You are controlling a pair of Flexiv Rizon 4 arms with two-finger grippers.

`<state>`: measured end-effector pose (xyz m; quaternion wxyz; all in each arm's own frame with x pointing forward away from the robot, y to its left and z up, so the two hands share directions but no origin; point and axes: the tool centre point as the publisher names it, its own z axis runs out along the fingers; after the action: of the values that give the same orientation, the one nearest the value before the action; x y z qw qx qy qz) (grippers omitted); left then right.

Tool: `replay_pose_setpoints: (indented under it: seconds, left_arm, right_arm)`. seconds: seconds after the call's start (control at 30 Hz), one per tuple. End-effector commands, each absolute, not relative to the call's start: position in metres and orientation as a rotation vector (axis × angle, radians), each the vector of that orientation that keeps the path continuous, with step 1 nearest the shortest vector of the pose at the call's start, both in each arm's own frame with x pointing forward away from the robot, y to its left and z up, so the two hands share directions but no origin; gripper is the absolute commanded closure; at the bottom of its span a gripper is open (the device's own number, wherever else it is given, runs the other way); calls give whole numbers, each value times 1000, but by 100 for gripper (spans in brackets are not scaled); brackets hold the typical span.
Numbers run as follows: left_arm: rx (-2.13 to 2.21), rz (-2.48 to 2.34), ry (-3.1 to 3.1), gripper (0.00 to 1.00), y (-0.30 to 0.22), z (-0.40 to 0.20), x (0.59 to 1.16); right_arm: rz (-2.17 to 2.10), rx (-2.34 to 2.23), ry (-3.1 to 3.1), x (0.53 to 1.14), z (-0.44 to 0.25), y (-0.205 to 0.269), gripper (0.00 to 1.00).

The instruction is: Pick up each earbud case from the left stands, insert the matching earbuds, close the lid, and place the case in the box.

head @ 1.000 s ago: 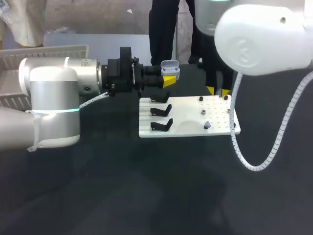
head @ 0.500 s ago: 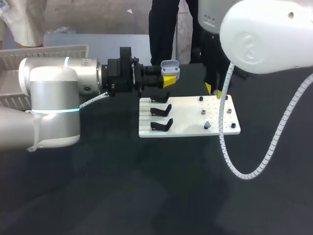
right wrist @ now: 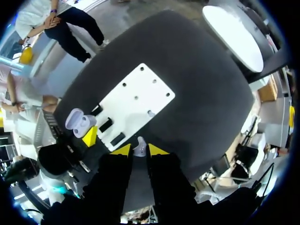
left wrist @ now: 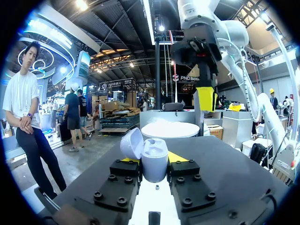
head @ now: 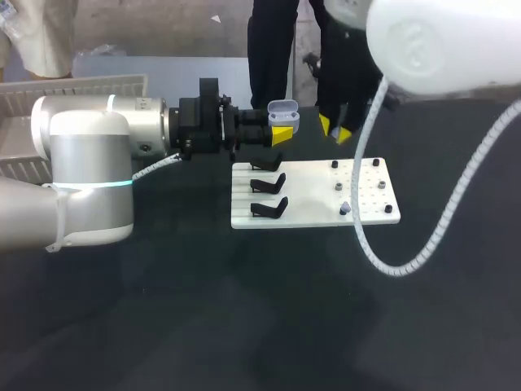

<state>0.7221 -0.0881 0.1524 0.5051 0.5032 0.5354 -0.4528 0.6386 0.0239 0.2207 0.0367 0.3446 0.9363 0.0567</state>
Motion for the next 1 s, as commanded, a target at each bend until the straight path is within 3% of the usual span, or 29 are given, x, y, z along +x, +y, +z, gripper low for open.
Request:
replay_pose_setpoints:
  seconds: [0.03, 0.53, 1.0]
  left_arm:
    - [1210, -1090, 1286, 100, -88, 151, 722]
    - [1210, -1090, 1286, 100, -88, 151, 722]
    - [1210, -1090, 1286, 100, -88, 151, 722]
  right_arm:
    - [141, 1021, 2905, 661, 234, 41, 100]
    - [58, 862, 2956, 702, 233, 81, 100]
    - [-61, 753, 2939, 710, 218, 90, 100]
